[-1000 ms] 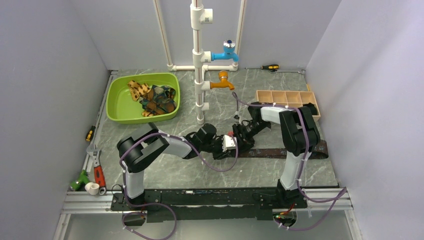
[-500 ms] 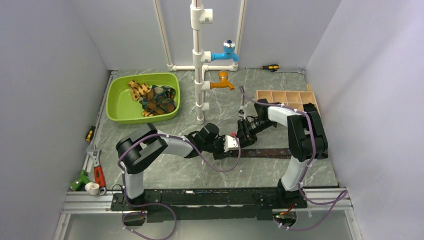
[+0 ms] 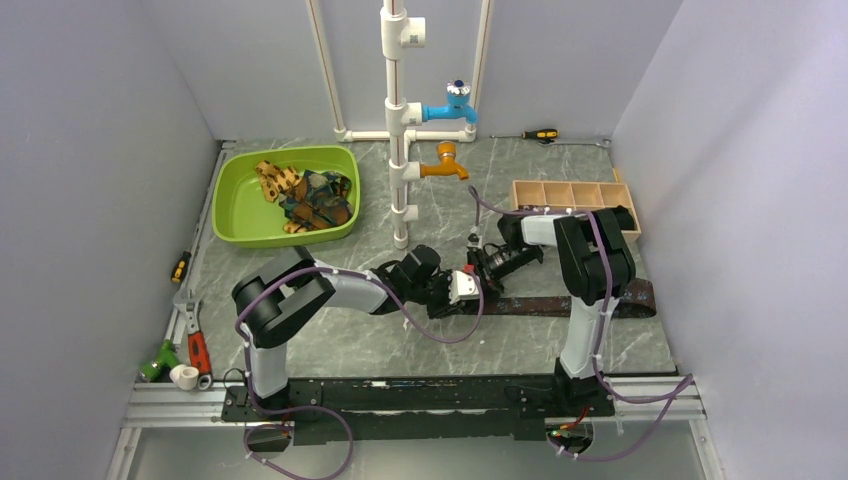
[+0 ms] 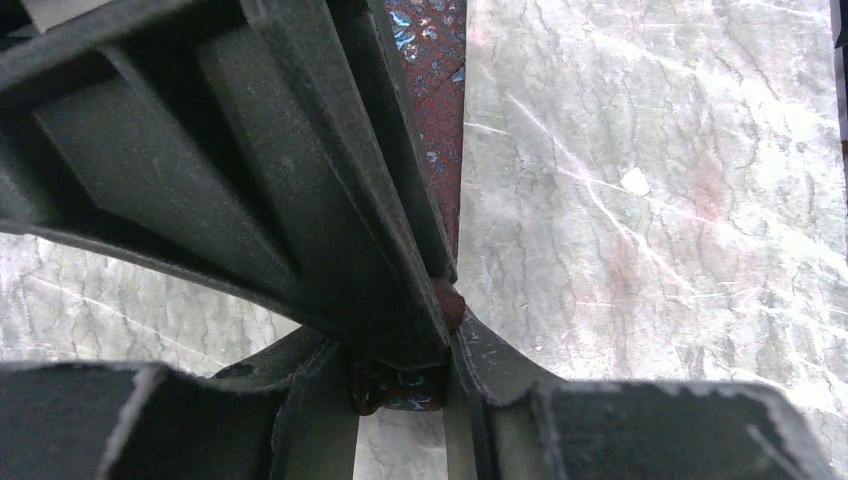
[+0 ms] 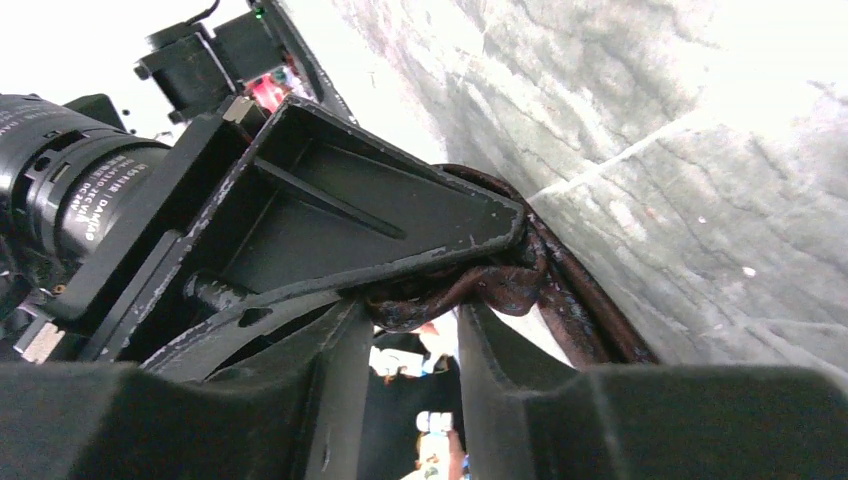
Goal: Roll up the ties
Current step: Roll the tie at the center of the board.
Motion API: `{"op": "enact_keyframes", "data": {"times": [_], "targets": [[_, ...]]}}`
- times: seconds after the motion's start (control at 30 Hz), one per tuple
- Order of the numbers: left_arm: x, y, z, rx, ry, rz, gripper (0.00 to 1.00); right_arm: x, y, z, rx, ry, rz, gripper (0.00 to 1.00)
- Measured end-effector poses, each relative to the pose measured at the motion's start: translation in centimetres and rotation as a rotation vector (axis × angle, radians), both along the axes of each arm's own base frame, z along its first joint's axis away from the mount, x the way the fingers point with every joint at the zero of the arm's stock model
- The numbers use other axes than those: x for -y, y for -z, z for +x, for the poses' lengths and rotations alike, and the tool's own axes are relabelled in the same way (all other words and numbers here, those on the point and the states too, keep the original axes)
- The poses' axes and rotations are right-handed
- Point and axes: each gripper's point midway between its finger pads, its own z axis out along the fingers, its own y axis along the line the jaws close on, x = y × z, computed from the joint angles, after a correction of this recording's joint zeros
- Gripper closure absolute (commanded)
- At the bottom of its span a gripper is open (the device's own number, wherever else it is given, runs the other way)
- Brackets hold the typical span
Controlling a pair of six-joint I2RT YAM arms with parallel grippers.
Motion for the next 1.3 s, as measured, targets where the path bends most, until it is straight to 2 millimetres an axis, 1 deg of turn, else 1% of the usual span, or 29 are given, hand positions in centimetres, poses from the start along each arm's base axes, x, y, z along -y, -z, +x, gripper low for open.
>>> {"op": "enact_keyframes", "data": {"times": [0.03, 0.1, 0.13, 0.23, 0.4, 0.63, 0.7, 0.77, 0.83, 0.87, 0.93, 1.0, 1.03, 1.13, 1.2, 1.3], "targets": [[0.0, 0.0, 0.0, 0.000, 0.001, 0.001, 0.68, -0.1, -0.1, 0.0, -0.014, 0.007, 0.010, 0.73], [0.0, 0.0, 0.0, 0.001, 0.003, 0.002, 0.66, -0.2, -0.2, 0.0, -0.025, 0.013, 0.018, 0.76], [0.0, 0.0, 0.0, 0.003, 0.004, 0.002, 0.64, -0.2, -0.2, 0.0, -0.025, 0.014, 0.020, 0.81], [0.0, 0.0, 0.0, 0.013, 0.014, 0.000, 0.49, -0.1, 0.0, 0.0, -0.022, 0.021, 0.028, 1.00], [-0.1, -0.2, 0.0, 0.041, 0.024, -0.031, 0.34, 0.8, 1.7, -0.6, -0.007, 0.008, 0.004, 1.00], [-0.9, -0.4, -0.6, 0.039, 0.027, -0.098, 0.23, 1.2, 2.1, -0.4, 0.028, -0.002, 0.067, 1.00], [-0.8, -0.4, -0.7, 0.039, 0.029, -0.109, 0.23, 1.4, 2.1, -0.4, 0.033, -0.001, 0.090, 1.00], [-0.6, -0.4, -0.7, 0.033, 0.029, -0.119, 0.24, 1.4, 2.1, -0.4, 0.038, -0.003, 0.106, 1.00], [0.0, -0.4, -0.7, 0.033, 0.037, -0.131, 0.28, 1.5, 2.1, -0.4, 0.040, -0.006, 0.115, 1.00], [0.3, -0.3, -0.6, 0.034, 0.040, -0.135, 0.32, 1.5, 2.1, -0.5, 0.041, -0.008, 0.118, 1.00], [1.1, -0.4, -0.4, 0.037, 0.047, -0.140, 0.45, 1.6, 2.0, -0.5, 0.041, -0.010, 0.119, 1.00], [2.1, -0.4, 0.0, 0.040, 0.055, -0.141, 0.56, 1.6, 1.9, -0.6, 0.034, -0.013, 0.117, 0.93], [2.4, -0.3, 0.1, 0.037, 0.056, -0.135, 0.60, 1.7, 1.9, -0.6, 0.033, -0.015, 0.114, 0.87], [2.2, -0.1, 0.0, 0.026, 0.049, -0.121, 0.70, 1.8, 1.7, -0.4, 0.047, -0.017, 0.105, 0.60], [1.7, 0.0, -0.2, 0.028, 0.048, -0.110, 0.72, 2.1, 1.4, -0.2, 0.069, -0.016, 0.084, 0.57], [0.8, 0.1, -0.5, 0.036, 0.043, -0.092, 0.72, 2.5, 0.5, 0.1, 0.124, -0.015, 0.050, 0.60]]}}
